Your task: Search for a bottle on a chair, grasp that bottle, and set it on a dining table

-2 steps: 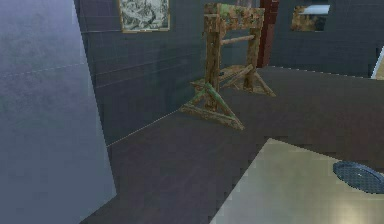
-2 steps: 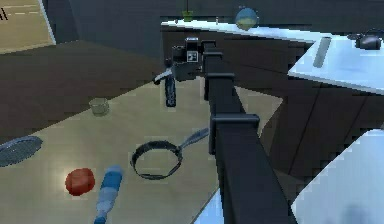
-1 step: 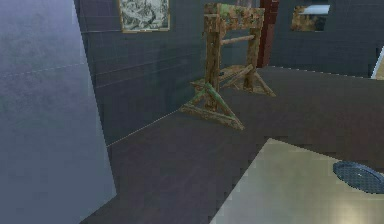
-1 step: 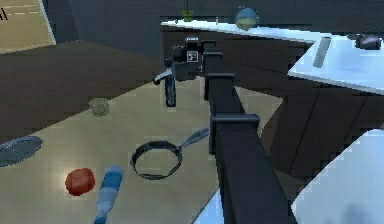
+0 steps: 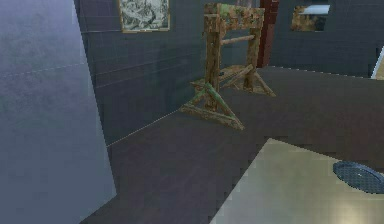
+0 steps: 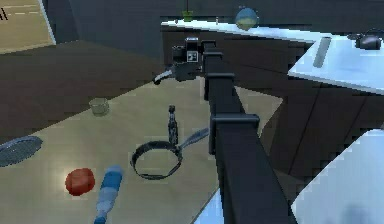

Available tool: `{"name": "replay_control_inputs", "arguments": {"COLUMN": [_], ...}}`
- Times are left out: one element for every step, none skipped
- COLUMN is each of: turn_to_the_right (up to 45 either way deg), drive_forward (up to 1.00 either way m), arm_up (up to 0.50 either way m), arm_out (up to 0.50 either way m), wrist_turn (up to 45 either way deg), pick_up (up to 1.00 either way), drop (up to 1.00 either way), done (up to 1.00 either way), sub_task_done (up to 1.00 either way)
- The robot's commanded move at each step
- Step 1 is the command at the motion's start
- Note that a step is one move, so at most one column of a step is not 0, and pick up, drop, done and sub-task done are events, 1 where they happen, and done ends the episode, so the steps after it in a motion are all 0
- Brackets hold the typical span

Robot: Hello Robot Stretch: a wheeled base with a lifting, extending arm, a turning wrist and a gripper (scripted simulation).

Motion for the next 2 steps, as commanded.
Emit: {"name": "replay_control_inputs", "arguments": {"turn_to_the_right": [0.0, 0.0], "drive_forward": [0.00, 0.00], "arm_up": [0.00, 0.00], "arm_out": [-0.10, 0.00], "wrist_turn": [0.0, 0.0], "pick_up": [0.00, 0.00], "drop": [0.00, 0.00], "done": [0.00, 1.00], "sub_task_done": [0.00, 0.00]}}
